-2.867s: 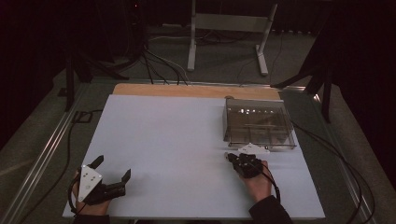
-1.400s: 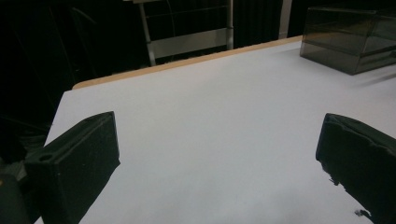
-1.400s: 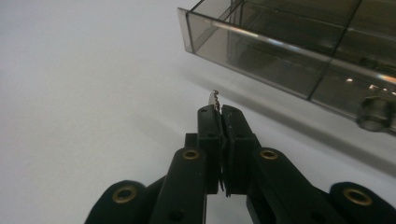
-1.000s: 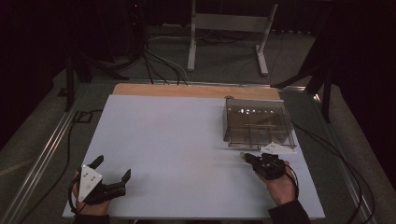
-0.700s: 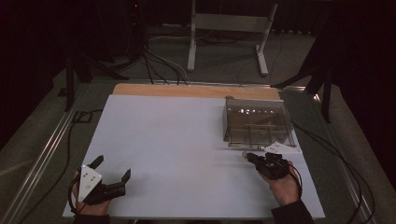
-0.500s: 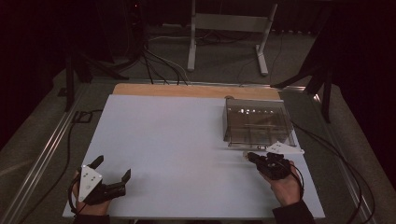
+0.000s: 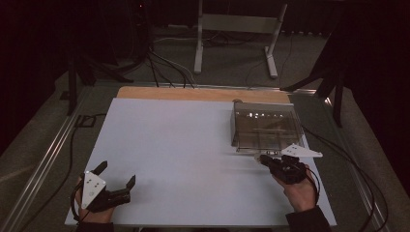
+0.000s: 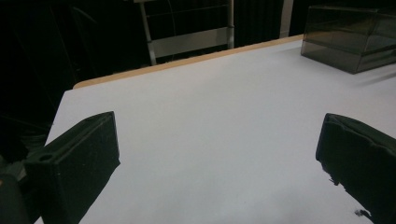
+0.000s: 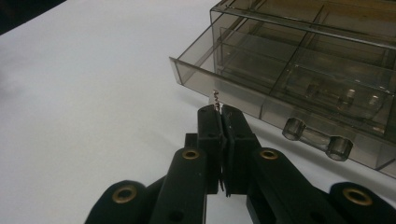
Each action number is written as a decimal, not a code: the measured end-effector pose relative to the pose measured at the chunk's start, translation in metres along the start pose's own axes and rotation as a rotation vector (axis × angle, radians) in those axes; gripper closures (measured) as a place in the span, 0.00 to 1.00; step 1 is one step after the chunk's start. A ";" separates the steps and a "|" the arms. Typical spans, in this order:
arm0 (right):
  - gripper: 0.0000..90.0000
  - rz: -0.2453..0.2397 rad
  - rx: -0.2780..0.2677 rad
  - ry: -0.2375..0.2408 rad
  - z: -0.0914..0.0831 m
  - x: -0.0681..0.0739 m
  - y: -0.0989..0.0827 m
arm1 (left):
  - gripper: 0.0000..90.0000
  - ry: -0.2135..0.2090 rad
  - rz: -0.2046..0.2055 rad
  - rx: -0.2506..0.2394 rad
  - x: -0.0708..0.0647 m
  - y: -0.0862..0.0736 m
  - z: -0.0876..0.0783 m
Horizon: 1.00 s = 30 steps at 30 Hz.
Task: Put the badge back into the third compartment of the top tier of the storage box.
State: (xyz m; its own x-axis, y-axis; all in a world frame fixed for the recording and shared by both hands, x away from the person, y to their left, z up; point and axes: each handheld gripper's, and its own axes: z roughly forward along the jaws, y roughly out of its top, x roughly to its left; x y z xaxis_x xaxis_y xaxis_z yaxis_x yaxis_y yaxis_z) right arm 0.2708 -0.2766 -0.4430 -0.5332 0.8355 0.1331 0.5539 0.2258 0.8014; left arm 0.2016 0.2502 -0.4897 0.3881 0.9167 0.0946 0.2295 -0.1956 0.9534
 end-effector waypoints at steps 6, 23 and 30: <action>0.98 0.011 -0.009 0.004 -0.003 -0.003 0.003 | 0.00 0.000 0.000 0.001 0.000 0.000 0.000; 0.98 0.044 -0.041 -0.018 -0.011 -0.015 0.014 | 0.00 0.004 0.000 -0.001 0.000 0.000 0.000; 0.98 0.068 -0.052 -0.033 -0.012 -0.023 0.017 | 0.00 0.003 -0.001 -0.001 0.000 0.000 0.000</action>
State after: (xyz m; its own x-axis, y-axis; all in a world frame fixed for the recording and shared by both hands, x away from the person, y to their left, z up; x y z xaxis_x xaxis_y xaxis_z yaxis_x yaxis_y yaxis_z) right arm 0.2844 -0.2977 -0.4256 -0.4741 0.8640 0.1695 0.5537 0.1429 0.8204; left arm 0.2018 0.2503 -0.4899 0.3848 0.9181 0.0946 0.2287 -0.1941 0.9540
